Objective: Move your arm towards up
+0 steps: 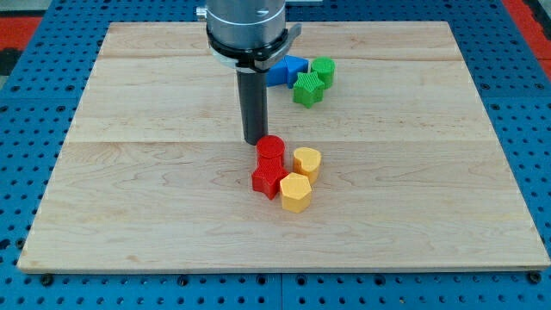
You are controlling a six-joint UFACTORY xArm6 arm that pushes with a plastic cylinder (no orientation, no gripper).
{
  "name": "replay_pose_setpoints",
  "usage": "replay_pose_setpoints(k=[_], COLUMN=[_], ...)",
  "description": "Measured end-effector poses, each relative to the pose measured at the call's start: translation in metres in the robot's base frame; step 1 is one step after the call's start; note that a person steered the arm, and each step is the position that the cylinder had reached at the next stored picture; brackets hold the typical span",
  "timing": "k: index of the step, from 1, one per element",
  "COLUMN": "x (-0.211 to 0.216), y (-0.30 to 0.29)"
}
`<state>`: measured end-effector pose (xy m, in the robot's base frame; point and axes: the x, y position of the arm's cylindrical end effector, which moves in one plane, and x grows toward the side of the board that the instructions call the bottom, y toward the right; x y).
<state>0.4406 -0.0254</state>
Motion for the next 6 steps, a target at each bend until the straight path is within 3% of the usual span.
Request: replay_pose_setpoints(k=[2,4,5,6], x=[-0.011,-0.092,-0.099,-0.127], y=[0.009,-0.02,-0.028,-0.08])
